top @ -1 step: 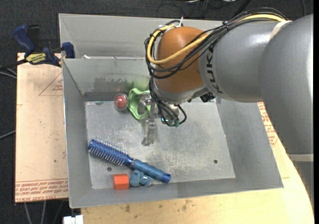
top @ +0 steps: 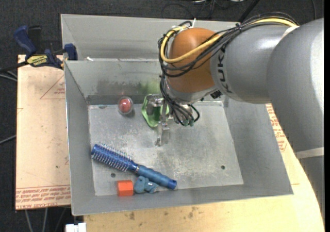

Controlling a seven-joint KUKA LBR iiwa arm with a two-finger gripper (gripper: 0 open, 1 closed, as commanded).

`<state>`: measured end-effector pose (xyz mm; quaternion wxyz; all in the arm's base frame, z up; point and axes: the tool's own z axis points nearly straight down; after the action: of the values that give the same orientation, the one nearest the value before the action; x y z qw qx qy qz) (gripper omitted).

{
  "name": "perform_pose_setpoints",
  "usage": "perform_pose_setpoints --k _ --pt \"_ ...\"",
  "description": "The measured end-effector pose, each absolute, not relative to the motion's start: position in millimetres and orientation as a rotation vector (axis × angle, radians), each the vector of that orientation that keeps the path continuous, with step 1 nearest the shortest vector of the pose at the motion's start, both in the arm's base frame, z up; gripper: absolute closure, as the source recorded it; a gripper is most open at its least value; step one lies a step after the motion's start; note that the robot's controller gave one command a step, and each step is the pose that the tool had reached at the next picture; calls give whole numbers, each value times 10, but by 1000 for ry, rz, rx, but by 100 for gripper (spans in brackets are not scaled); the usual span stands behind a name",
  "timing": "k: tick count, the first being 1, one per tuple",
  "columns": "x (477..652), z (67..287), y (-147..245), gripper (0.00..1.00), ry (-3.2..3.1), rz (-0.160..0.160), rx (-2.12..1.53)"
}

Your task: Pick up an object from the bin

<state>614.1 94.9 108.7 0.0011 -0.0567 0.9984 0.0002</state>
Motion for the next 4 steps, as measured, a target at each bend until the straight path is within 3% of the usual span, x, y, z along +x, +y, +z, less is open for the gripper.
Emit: perform_pose_setpoints --k 1,2,3,4 --pt "6414 714 738 0 3137 3 -1" --pt "6420 736 748 100 3135 5 1" --pt "6398 2189 918 100 3129 5 -15" --pt "6161 1204 933 100 3128 2 -337"
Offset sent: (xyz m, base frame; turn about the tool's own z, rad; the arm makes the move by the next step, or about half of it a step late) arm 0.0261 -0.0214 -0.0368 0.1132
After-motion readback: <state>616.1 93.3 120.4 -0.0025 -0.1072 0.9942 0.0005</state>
